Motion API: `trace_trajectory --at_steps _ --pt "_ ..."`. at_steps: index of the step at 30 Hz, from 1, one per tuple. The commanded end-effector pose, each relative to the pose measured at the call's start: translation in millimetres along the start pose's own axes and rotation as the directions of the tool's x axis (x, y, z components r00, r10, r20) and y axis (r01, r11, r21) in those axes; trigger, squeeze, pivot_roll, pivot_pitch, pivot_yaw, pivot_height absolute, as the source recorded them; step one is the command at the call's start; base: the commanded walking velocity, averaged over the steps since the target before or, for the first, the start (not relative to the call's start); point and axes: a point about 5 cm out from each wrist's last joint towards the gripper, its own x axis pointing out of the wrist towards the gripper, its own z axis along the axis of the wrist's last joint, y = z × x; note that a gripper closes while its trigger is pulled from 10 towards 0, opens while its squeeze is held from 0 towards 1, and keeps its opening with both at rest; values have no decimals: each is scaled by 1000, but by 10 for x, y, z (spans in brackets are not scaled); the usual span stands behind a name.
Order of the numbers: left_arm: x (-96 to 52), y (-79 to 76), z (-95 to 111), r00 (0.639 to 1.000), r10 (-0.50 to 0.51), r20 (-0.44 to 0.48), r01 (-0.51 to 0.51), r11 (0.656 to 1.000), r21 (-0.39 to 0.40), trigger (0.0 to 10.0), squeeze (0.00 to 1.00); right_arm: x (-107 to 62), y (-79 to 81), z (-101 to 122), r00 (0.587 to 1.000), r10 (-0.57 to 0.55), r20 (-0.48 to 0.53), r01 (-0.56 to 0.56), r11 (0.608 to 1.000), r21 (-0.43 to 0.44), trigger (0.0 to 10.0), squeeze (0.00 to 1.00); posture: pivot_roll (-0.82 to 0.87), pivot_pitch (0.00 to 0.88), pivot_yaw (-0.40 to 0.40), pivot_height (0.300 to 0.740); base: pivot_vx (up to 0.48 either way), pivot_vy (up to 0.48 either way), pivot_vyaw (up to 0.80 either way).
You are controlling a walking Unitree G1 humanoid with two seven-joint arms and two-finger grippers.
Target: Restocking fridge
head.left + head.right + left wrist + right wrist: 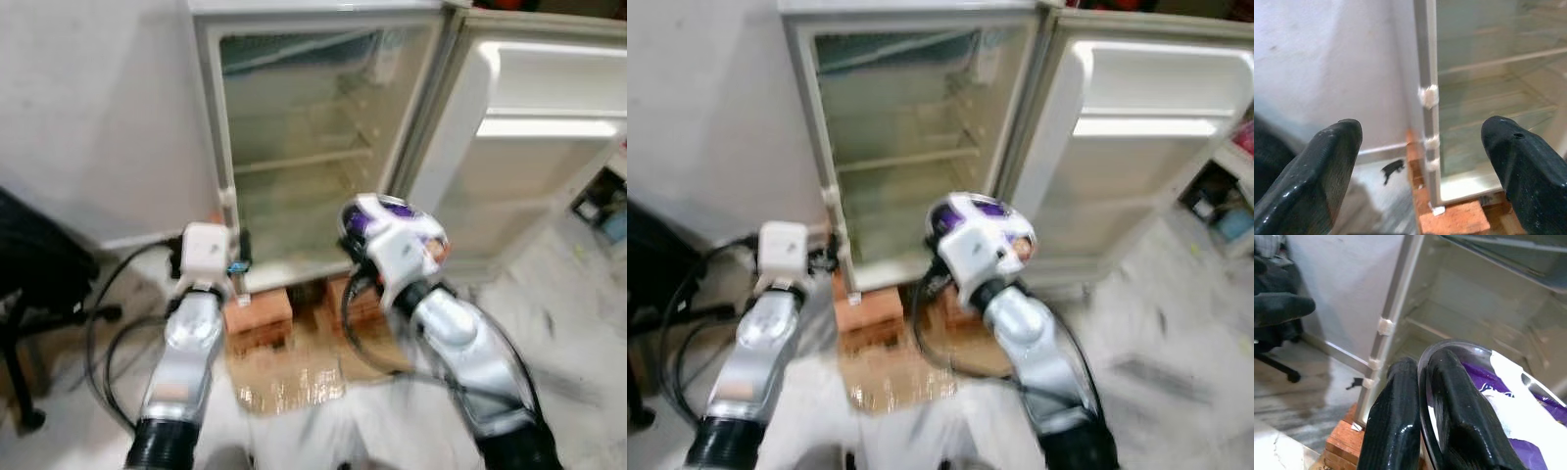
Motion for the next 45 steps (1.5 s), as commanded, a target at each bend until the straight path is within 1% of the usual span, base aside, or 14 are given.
trace_trajectory --at_steps 1,4,6,8,10,12,15,20,24,27,30,36,40,45 --pt "-16 -82 -4 1000 -17 -15 17 1000 -19 10000 0 -27 -69 25 1000 -9 13 9 1000 -26 10000 0 15 0 -47 740 0 -480 794" --pt "-17 -48 -8 1000 5 -14 -5 1000 -18 10000 0 -15 -58 27 1000 6 18 -5 999 -33 10000 0 12 0 -51 740 0 -421 794" --pt "-29 3 13 999 31 8 -30 999 -28 10000 0 -12 -46 30 1000 16 21 -15 999 -39 10000 0 14 0 -52 740 0 0 794" --pt "-48 42 12 999 29 19 -27 997 -67 10000 0 -8 -41 31 1000 19 24 -18 999 -41 10000 0 14 0 -52 740 0 0 794" --pt "-83 146 -35 998 66 -1 -65 995 -71 10000 0 9 -24 44 999 33 35 -31 998 -47 10000 0 17 0 -50 740 0 0 794" --pt "-103 182 -61 997 71 -17 -73 994 -80 10000 0 21 -13 57 998 44 45 -42 998 -51 10000 0 19 0 -50 740 0 0 794" --pt "-129 260 -90 995 103 -21 -104 993 -60 10000 0 41 2 72 997 58 53 -54 997 -62 10000 0 25 0 -51 740 0 0 798" --pt "-126 266 -59 996 89 7 -89 993 -73 10000 0 63 20 93 994 79 71 -74 995 -70 10000 0 30 0 -54 740 0 0 770" --pt "-138 276 3 997 63 52 -59 995 -81 10000 0 91 8 137 991 87 103 -81 995 -64 10000 0 30 0 -51 740 0 0 0" --pt "-139 305 6 996 78 51 -73 993 -87 10000 0 111 -19 163 990 83 115 -75 995 -71 10000 0 32 0 -50 740 179 0 0" --pt "-135 311 16 996 70 58 -62 990 -129 10000 0 139 -36 182 988 92 128 -82 993 -82 10000 0 35 0 -51 740 336 330 0" --pt "-140 291 12 997 50 54 -41 987 -154 10000 0 186 -58 221 984 99 146 -84 991 -104 10000 0 35 0 -51 740 325 353 0" --pt "-135 269 39 997 29 72 -18 988 -154 10000 0 212 -68 247 982 102 158 -86 991 -105 10000 0 34 0 -51 740 324 354 0" --pt "-138 258 31 997 32 68 -20 984 -175 10000 0 209 -77 240 982 102 161 -85 990 -109 10000 0 32 0 -52 740 320 357 0"
